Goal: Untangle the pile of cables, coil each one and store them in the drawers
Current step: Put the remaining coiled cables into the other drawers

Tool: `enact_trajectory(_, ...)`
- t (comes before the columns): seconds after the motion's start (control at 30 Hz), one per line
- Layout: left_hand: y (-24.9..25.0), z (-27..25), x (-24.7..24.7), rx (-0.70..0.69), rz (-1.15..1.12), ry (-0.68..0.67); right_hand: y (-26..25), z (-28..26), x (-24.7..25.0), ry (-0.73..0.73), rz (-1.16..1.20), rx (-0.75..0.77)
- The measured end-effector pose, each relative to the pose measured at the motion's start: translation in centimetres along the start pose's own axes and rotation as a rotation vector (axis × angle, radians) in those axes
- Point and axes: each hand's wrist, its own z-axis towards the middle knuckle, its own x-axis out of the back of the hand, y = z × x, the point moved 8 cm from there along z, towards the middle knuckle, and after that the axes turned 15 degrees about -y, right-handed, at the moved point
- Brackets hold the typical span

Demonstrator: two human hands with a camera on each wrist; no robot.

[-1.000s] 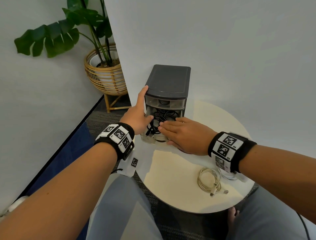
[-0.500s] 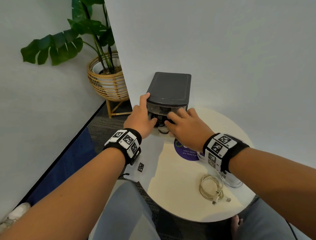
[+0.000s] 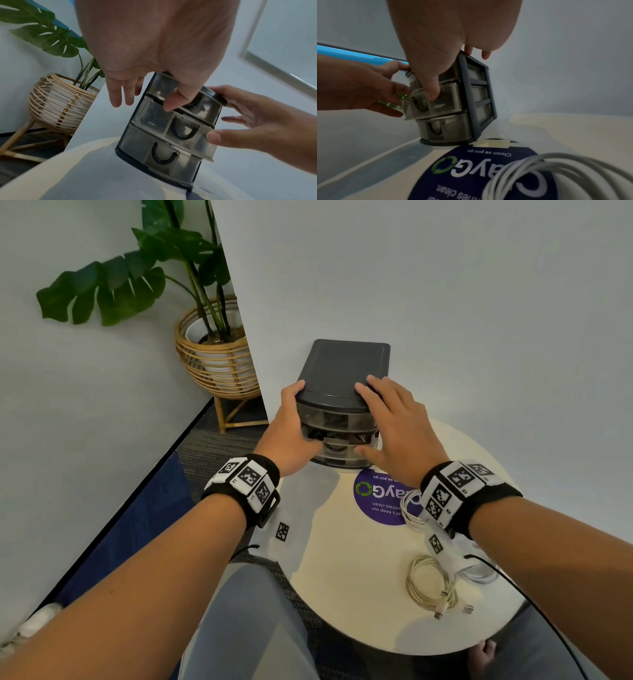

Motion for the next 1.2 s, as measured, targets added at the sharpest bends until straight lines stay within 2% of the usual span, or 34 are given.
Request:
enact_trajectory(0.2, -0.1, 0.1, -0.1, -0.004, 0.024, -0.022, 0.6, 0.3, 0.2, -0.007, -0.009, 0.046)
enact_trajectory(0.37, 0.0, 0.2, 0.4, 0.002, 0.119, 0.075, 0.2, 0.7, 0.5, 0.057, -0.103, 0.032)
enact_trajectory(0.83, -0.2, 0.6, 0.5, 0.021, 0.24, 0.195, 0.7, 1.2, -0.1, 0.022, -0.042, 0.015)
enact_trajectory(1.1, 0.1, 0.1, 0.4, 0.051, 0.182, 0.152, 0.0, 1.2, 0.9, -0.029, -0.041, -0.016)
enact_trajectory(1.2, 0.4, -0.8, 0.0, 0.058, -0.047, 0.09, 0.0, 1.4, 1.4, -0.088, -0.035, -0.01)
